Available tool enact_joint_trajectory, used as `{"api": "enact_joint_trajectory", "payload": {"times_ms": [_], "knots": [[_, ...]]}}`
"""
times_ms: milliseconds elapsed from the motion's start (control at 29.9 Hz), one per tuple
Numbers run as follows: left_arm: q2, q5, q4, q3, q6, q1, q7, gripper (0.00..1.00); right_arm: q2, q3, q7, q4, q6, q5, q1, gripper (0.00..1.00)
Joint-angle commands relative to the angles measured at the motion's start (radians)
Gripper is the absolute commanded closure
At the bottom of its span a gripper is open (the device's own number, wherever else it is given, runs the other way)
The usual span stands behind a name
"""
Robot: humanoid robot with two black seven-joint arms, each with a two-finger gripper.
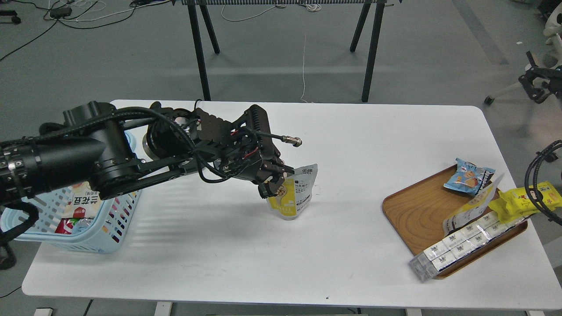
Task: Scan snack and place in basket
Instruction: 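Move the pouch with the left gripper over the barcode scanner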
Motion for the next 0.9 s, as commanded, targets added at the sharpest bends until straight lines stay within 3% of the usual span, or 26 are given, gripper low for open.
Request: {"api": "enact_joint_trajectory", "payload": {"times_ms": [0, 167, 368, 870], "knots": [[0.137, 0.000, -0.101, -0.026, 0.004, 0.000, -0.018, 0.99, -0.003, 0.002, 0.000, 0.000, 0.000, 0.000, 0.000, 0.01], [0.338, 0.000, -0.141, -0.034, 0.067, 0.011, -0.095, 0.99, 0.000, 0.002, 0.000, 0.000, 0.000, 0.000, 0.000, 0.01], [0.467, 0.000, -0.130, -0.034, 0.103, 0.084, -0.107, 0.99, 0.002, 0.002, 0.000, 0.003, 0.000, 0.000, 0.000, 0.01], [0.484, 0.000, -0.113, -0.034, 0.118, 0.092, -0.112, 0.99, 0.004, 0.002, 0.000, 0.001, 0.000, 0.000, 0.003, 0.01]]}}
